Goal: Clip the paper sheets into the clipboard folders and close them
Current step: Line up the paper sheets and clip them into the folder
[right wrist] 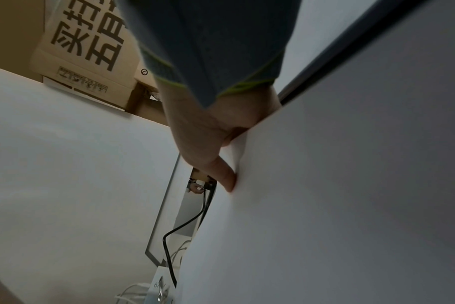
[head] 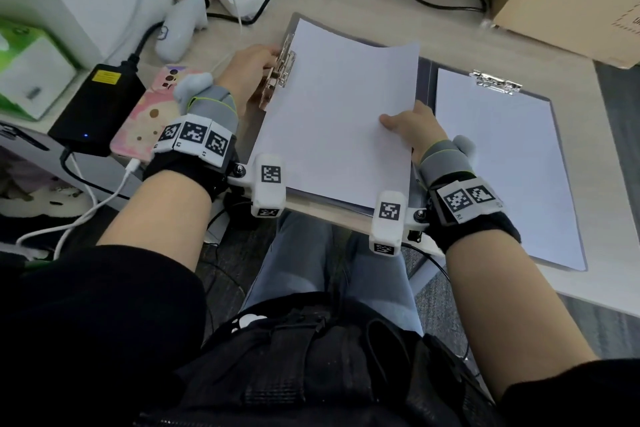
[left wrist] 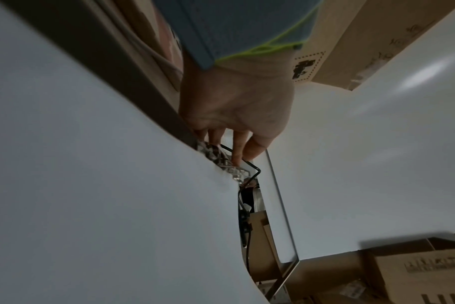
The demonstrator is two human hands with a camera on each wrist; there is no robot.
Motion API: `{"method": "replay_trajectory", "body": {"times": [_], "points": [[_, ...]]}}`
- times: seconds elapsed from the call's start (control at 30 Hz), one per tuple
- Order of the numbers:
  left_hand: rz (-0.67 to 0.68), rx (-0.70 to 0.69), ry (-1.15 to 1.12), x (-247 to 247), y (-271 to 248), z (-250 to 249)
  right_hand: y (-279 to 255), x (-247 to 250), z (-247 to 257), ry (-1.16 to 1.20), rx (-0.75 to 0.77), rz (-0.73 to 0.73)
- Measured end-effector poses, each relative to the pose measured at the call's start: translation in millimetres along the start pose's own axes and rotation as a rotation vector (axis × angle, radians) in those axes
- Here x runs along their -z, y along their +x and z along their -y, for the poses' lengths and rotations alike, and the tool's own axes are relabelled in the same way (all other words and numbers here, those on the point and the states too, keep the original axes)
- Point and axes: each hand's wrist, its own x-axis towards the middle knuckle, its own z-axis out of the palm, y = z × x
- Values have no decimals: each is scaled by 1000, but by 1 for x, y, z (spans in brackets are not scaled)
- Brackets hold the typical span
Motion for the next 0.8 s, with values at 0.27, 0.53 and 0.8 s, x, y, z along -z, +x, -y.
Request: {"method": "replay_trajectory", "body": {"times": [0.27, 0.53, 0.8], "points": [[75, 43, -69, -2, -9, -4, 1, -3, -3, 22, 4, 3], [56, -14, -83, -7, 0, -9, -2, -3, -3, 31, -6, -9], [85, -42, -46, -12, -8, -14, -5, -2, -3, 0, 28, -20]]}}
